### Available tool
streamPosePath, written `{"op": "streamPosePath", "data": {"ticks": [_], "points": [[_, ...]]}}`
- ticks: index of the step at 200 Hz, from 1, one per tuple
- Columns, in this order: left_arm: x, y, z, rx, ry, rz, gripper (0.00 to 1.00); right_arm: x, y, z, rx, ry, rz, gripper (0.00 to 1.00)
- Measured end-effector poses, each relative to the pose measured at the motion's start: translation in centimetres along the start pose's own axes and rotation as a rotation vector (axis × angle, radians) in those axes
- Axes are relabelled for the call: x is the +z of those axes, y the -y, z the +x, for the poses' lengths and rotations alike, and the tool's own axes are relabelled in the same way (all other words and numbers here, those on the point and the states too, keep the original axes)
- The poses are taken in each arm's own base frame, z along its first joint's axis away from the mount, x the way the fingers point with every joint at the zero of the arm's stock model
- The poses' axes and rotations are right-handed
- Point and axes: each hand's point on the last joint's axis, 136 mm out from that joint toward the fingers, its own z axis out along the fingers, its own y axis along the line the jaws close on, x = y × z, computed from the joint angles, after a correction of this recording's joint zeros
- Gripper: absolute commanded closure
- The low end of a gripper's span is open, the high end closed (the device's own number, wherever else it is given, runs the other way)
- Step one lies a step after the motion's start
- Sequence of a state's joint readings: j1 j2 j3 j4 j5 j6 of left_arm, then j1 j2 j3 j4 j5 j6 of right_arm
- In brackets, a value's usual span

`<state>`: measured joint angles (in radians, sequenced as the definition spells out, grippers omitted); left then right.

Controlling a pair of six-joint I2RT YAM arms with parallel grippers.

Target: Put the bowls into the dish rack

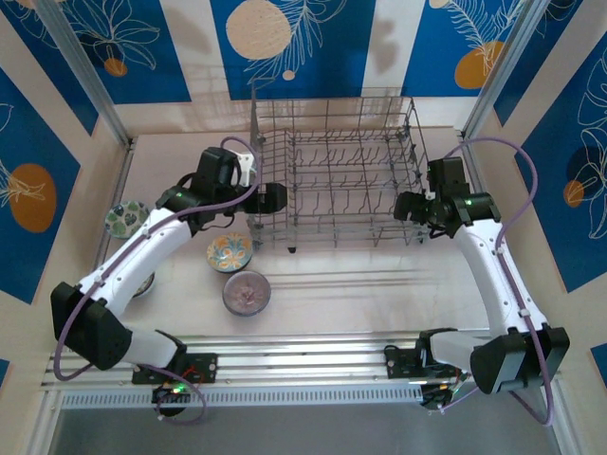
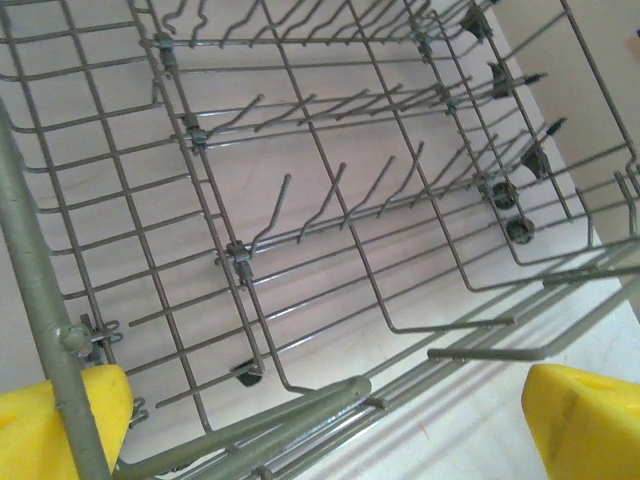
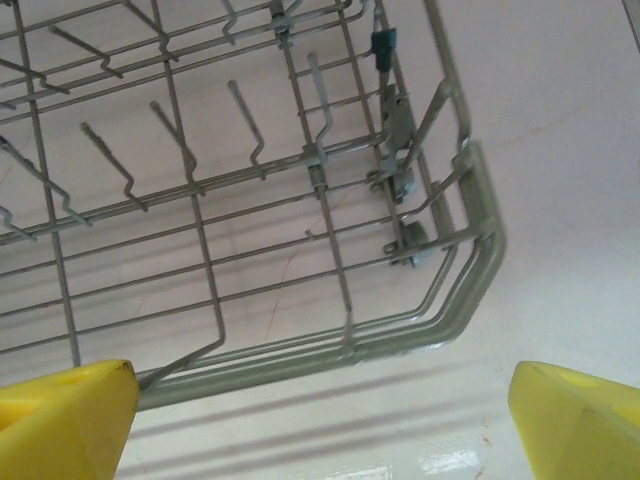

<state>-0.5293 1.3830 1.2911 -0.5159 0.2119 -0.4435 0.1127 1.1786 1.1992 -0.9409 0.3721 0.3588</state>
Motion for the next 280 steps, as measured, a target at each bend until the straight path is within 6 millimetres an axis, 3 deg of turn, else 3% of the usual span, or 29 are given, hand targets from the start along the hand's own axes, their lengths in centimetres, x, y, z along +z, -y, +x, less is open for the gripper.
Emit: {"op": "streamPosePath", "data": {"ticks": [77,103,128,148,198,238,267,280], "points": [[1.7,2.8,1.9,0.024,-0.058,0.037,0.01,1.3,1.7,2.0,0.076,-0.06,0.016,0.05],[2.2,5.0,3.0,0.054,-0.079,0.076,0.01,1.6,2.4,2.4,0.12,-0.07,0.013,0.05],[2.1,6.7,4.1,0.084,-0.111,0.102,0.01,1.8,2.9,3.0,0.15,-0.08,0.011,0.05],[1.5,6.6,4.2,0.103,-0.124,0.073,0.01,2.0,3.1,3.2,0.17,-0.089,0.002,0.05],[-1.2,4.8,1.4,0.149,-0.045,-0.024,0.01,2.4,3.4,2.8,0.216,-0.073,-0.014,0.06],[-3.1,1.2,-3.2,0.101,0.045,-0.083,0.01,2.4,3.6,2.5,0.241,-0.063,-0.021,0.07],[-2.7,-1.2,-6.3,0.048,0.075,-0.105,0.01,1.5,4.4,1.9,0.303,-0.017,-0.028,0.08],[-1.8,-1.8,-7.5,0.035,0.073,-0.1,0.06,1.0,4.8,1.6,0.344,0.012,-0.043,0.08]]}}
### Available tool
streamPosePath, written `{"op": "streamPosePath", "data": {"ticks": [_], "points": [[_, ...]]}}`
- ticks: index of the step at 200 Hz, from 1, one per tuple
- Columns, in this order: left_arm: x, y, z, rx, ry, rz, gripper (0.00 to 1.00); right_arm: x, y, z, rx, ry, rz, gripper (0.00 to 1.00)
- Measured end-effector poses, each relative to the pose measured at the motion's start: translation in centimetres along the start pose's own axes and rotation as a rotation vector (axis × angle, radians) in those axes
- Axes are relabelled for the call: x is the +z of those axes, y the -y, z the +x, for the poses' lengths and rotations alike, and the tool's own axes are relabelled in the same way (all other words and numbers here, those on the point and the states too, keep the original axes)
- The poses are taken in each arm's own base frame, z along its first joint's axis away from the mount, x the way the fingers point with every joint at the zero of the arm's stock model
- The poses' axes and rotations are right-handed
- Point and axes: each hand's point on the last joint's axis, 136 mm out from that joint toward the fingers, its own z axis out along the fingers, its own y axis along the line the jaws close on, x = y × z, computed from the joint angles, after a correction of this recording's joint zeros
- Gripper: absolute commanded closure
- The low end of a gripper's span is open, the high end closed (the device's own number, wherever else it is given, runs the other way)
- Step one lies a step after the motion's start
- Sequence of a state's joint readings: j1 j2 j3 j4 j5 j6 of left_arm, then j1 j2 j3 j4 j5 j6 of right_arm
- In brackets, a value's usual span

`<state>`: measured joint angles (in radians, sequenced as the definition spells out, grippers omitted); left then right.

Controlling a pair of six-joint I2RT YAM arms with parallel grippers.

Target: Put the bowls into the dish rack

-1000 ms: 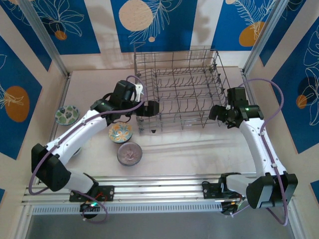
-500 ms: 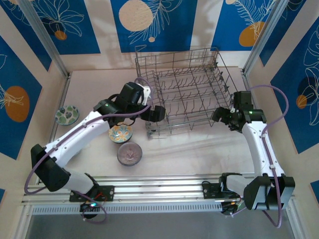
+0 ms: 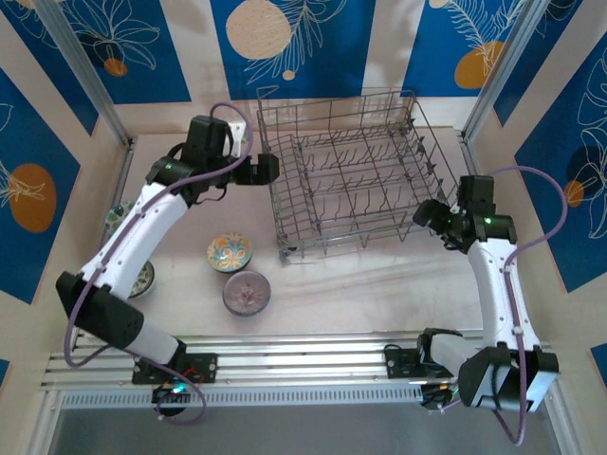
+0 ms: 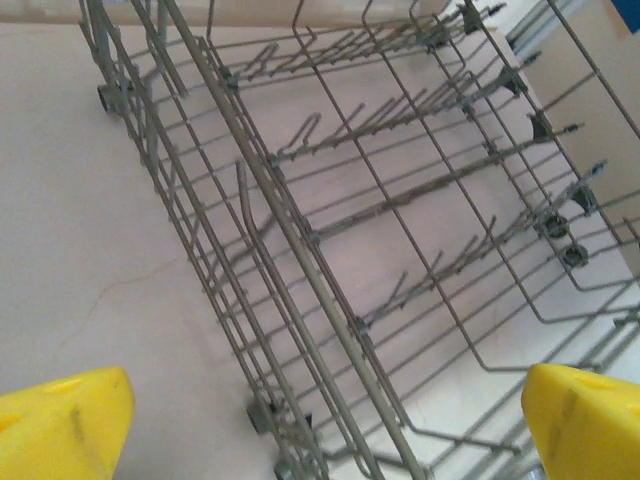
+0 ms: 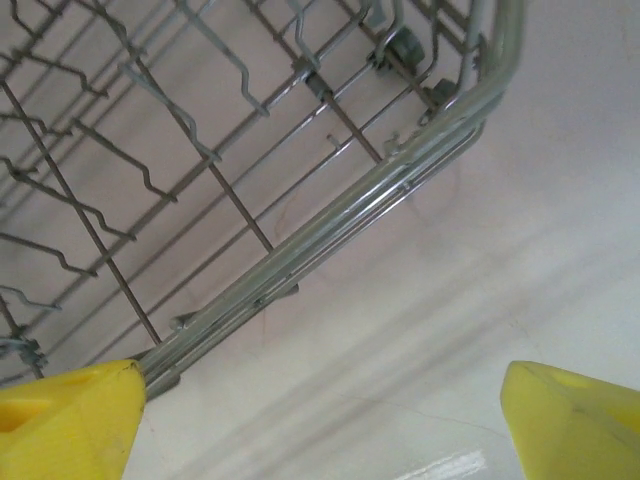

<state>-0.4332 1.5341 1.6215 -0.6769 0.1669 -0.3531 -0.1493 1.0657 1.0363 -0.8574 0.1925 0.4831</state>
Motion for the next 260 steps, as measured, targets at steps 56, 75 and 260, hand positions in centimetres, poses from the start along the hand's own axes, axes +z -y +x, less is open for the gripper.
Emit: {"op": "streamPosePath", "data": {"ticks": [56,75,260], "points": [[5.7,-1.0,-1.2,-0.019,-0.08,0.033,0.11,1.9,0.5,-0.8,0.088,-0.036,-0.022,0.09],[7.0,-1.1,-1.4,-0.027,-0.099,0.056,0.12,3.2,0.5,-0.9,0.109,-0.068,-0.024,0.1],[11.8,0.3,1.9,-0.086,-0.199,0.289,0.04,6.0,-1.9,-3.7,0.145,-0.097,-0.101,0.1]]}}
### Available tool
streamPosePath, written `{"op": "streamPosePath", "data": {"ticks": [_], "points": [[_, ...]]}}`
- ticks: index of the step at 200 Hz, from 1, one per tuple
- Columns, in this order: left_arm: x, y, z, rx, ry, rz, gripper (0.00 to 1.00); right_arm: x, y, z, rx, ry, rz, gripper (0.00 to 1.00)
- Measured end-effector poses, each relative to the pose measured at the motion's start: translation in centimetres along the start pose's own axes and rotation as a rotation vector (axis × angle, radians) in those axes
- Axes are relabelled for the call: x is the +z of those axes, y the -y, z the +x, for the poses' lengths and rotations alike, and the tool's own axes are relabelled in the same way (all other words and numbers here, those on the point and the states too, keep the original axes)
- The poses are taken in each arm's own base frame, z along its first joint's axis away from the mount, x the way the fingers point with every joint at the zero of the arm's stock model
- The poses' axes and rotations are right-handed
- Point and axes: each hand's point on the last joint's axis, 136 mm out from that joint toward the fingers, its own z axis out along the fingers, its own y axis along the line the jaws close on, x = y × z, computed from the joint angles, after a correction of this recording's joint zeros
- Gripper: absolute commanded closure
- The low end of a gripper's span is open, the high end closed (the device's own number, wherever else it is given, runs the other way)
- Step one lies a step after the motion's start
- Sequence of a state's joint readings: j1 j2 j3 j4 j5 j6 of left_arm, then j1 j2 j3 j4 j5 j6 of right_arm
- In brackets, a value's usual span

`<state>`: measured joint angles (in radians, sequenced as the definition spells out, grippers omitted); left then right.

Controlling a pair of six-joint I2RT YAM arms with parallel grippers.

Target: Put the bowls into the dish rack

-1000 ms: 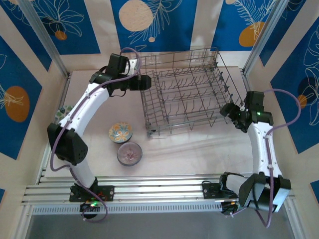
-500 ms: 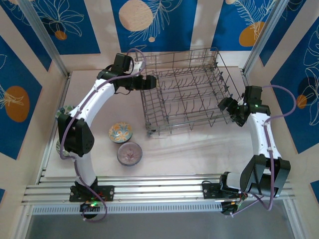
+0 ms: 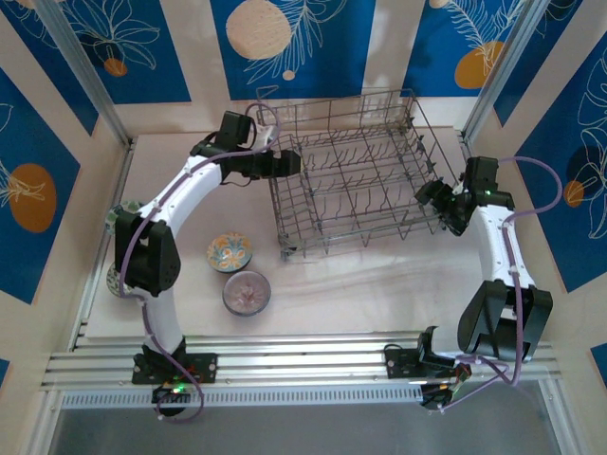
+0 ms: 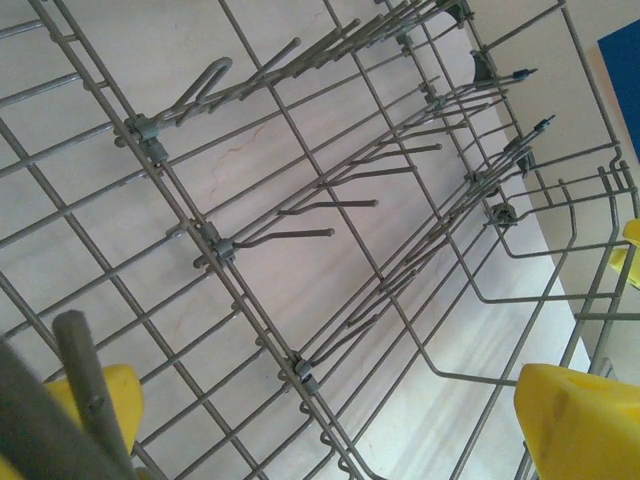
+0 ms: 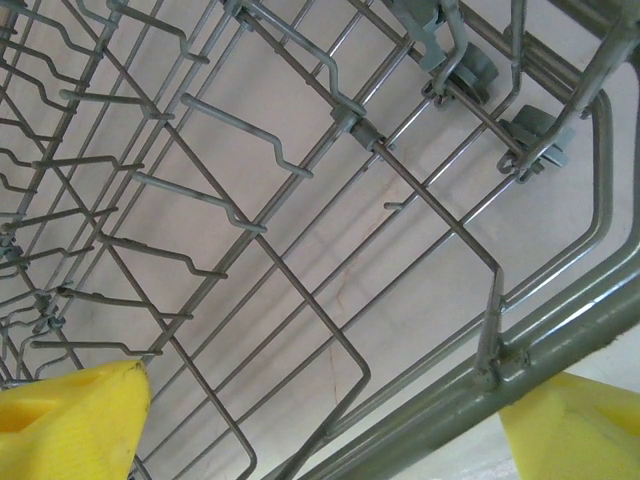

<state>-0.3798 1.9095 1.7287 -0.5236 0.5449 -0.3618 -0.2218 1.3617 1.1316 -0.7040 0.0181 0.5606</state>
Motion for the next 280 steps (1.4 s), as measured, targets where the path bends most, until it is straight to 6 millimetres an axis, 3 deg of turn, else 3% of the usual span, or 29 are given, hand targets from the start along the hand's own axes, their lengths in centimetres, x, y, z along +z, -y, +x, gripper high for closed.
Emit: {"op": "streamPosePath", "data": {"ticks": [69,166,245,280], "points": [[-0.7,2.0,2.4,0.021,0.013,0.044,0.01,0.2,-0.1,-1.9,0.026,0.014,0.007,0.09],[0.8,8.9,8.5,0.044,-0.093,0.14,0.01,-0.3,1.1,-3.3,0.055,0.038,0.032,0.08],[1.9,12.2,11.1,0.049,-0.143,0.169,0.01,-0.6,2.3,-4.0,0.059,0.052,0.043,0.08],[2.0,12.4,11.3,0.051,-0.144,0.156,0.01,-0.7,2.4,-4.0,0.049,0.05,0.049,0.08]]}}
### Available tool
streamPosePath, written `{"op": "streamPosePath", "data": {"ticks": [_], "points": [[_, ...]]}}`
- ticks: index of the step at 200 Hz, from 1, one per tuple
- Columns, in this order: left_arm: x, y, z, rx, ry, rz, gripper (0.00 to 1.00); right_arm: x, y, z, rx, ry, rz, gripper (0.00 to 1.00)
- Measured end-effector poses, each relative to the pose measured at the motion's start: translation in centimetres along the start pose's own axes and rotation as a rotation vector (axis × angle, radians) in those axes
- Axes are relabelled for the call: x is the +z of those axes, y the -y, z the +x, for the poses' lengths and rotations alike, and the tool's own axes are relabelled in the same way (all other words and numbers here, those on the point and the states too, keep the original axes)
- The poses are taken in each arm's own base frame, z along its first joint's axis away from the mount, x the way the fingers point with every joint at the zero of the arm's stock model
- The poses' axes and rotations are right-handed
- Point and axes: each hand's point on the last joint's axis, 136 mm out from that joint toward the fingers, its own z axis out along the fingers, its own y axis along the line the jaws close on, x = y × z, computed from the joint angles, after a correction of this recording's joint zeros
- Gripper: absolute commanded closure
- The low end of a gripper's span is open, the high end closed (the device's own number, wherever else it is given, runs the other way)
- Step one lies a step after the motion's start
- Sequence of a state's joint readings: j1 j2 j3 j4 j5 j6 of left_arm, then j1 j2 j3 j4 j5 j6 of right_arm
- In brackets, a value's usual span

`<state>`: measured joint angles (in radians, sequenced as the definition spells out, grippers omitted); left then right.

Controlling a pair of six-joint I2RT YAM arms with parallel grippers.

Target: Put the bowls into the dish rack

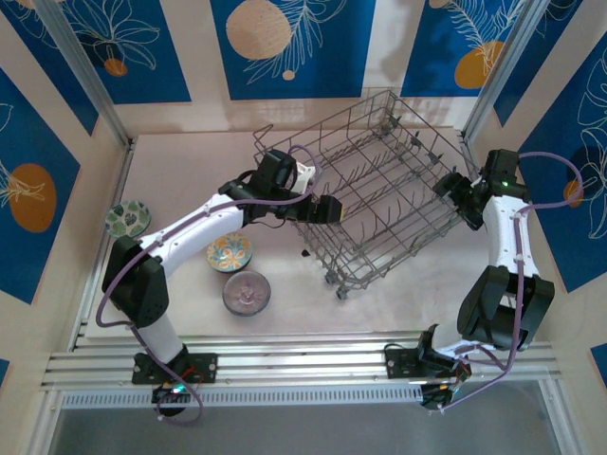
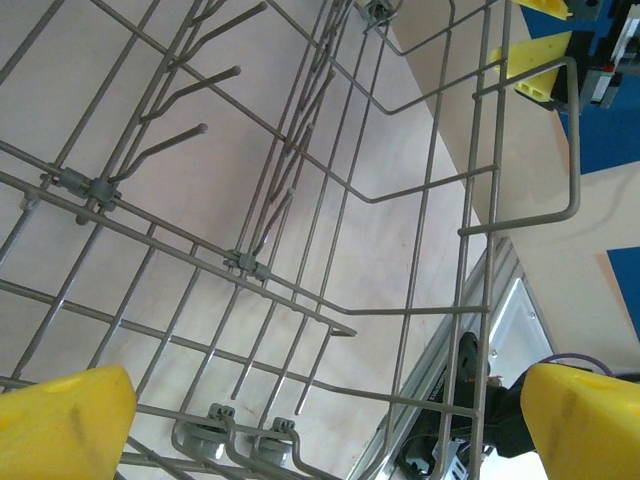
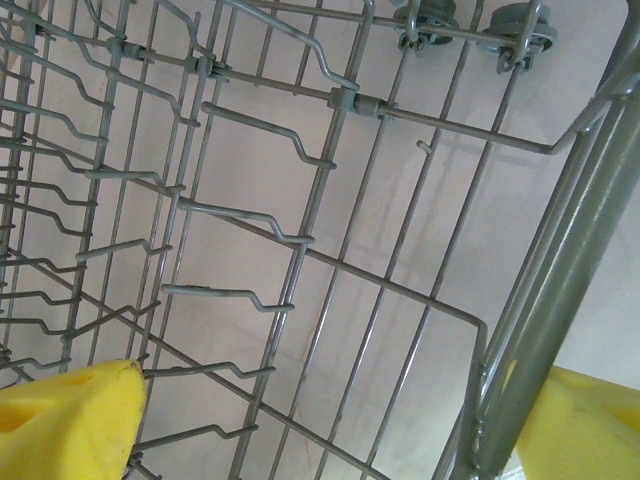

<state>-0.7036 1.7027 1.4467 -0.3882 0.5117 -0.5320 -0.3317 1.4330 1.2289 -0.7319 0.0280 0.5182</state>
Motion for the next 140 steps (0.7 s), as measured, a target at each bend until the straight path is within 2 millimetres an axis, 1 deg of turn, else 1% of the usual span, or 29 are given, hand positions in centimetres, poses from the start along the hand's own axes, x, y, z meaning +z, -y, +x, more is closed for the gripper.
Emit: {"op": "streamPosePath", "data": {"ticks": [36,58,78,91,114,127,140], "points": [[-0.3,-0.3,0.4,0.029,-0.012,-0.05,0.01,-0.7,0.1,0.1,-0.025,-0.003,0.02,0.07],[-1.7,-0.6,0.6,0.036,-0.01,-0.085,0.01,-2.1,-0.2,-0.2,-0.062,0.035,0.022,0.07],[-3.7,-0.3,0.2,0.045,0.021,-0.104,0.01,-4.1,-0.7,-0.6,-0.099,0.089,0.02,0.07],[-5.3,0.0,-0.1,0.053,0.048,-0.114,0.01,-5.3,-1.0,-0.8,-0.123,0.121,0.018,0.07],[-8.4,0.0,-0.8,0.051,0.103,-0.141,0.01,-6.4,-1.6,-0.8,-0.158,0.143,0.022,0.07],[-10.3,-1.0,-0.8,0.03,0.133,-0.171,0.01,-6.7,-2.0,-0.7,-0.18,0.145,0.018,0.07],[-12.6,-2.9,-0.5,-0.017,0.16,-0.222,0.01,-6.9,-2.8,-0.4,-0.208,0.14,0.01,0.07]]}}
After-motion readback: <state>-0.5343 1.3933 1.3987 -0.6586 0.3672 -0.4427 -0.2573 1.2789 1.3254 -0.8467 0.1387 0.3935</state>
